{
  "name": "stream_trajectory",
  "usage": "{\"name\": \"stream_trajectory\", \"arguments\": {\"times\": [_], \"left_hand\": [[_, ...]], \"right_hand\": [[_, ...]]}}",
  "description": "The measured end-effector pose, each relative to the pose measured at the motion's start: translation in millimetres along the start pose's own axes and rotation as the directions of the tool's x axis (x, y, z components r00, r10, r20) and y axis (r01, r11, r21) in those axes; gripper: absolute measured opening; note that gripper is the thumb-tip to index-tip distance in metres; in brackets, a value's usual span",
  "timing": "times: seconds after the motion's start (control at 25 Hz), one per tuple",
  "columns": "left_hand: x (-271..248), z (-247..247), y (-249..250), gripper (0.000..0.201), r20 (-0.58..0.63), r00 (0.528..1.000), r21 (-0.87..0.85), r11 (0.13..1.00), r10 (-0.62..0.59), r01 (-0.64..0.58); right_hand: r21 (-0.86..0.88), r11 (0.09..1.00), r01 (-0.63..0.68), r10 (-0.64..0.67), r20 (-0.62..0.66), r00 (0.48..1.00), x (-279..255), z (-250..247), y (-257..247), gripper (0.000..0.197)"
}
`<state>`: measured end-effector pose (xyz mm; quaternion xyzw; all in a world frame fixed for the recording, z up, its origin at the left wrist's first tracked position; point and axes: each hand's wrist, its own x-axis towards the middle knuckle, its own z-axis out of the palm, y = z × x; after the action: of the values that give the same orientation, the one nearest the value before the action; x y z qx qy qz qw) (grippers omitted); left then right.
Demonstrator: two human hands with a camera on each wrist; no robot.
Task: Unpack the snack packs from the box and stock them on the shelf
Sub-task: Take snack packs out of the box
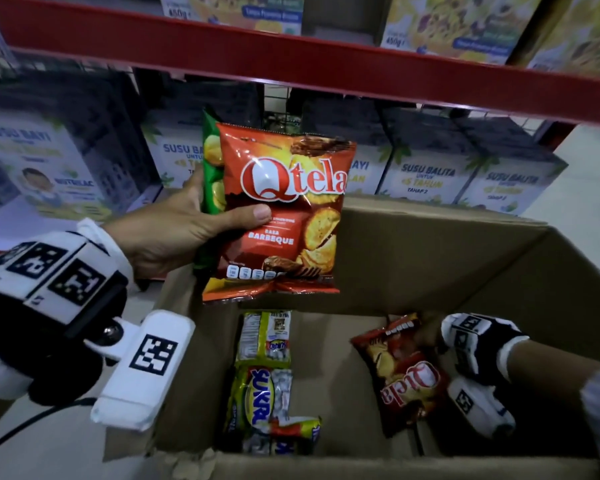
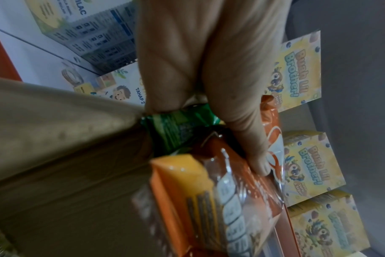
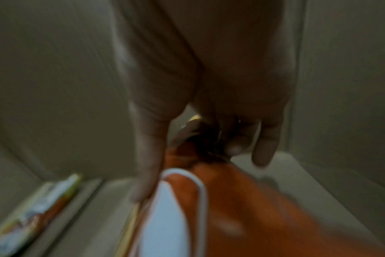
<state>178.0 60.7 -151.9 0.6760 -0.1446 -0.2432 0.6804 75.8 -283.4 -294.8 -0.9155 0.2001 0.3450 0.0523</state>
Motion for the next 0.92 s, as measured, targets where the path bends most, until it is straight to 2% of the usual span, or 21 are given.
{"name": "stream_trajectory", "arguments": {"times": [0.08,0.12,0.24,0.32,0.4,0.48,0.6,0.68,0.8,0.92], "left_hand": [[0.9,0.6,-0.6,0.089,-0.011,1.0,-0.011,1.0,0.007,-0.007],[-7.6,2.4,4.6,0.089,-0.025,0.999,-0.001,1.0,0.03,-0.03],[-4.3,1.0,3.0,0.102,-0.03,0.999,-0.03,0.999,0.013,-0.014],[-7.4,3.5,5.8,0.116,-0.052,0.999,-0.033,0.999,0.005,-0.007],[-11.4,6.5,13.7,0.104,-0.101,0.994,-0.03,0.999,0.038,-0.042],[-13.3,7.2,20.8,0.087,-0.166,0.983,-0.027,0.996,0.076,-0.082],[-18.9,6.6,25.4,0.075,-0.225,0.972,-0.062,0.995,0.066,-0.082],[-22.8,7.9,25.8,0.074,-0.216,0.976,-0.099,0.994,0.03,-0.053],[-30.0,17.0,29.4,0.095,-0.127,0.992,-0.139,0.99,-0.022,0.004],[-35.6,29.0,40.4,0.111,-0.054,0.998,-0.176,0.984,-0.023,0.013]], "right_hand": [[0.159,0.987,0.033,-0.049,0.099,0.994,2.8,-4.3,-1.1,0.048],[0.256,0.962,0.093,-0.121,0.097,0.988,-5.2,-8.3,-0.7,0.046],[0.581,0.791,0.193,-0.331,0.141,0.933,-20.5,-35.3,-16.8,0.03],[0.713,0.648,0.266,-0.416,0.039,0.909,-49.4,-63.2,-24.7,0.04],[0.738,0.554,0.385,-0.427,-0.146,0.892,-84.9,-95.7,-27.8,0.05],[0.754,0.431,0.495,-0.381,-0.346,0.858,-121.6,-126.6,-23.4,0.054],[0.76,0.132,0.637,-0.309,-0.579,0.755,-171.2,-159.0,-12.9,0.069],[0.776,-0.071,0.626,-0.283,-0.618,0.733,-189.5,-169.6,-15.0,0.068],[0.817,-0.377,0.437,-0.256,-0.545,0.798,-194.9,-167.4,-35.9,0.053],[0.755,-0.583,0.301,-0.198,-0.491,0.848,-195.0,-156.2,-60.5,0.038]]}}
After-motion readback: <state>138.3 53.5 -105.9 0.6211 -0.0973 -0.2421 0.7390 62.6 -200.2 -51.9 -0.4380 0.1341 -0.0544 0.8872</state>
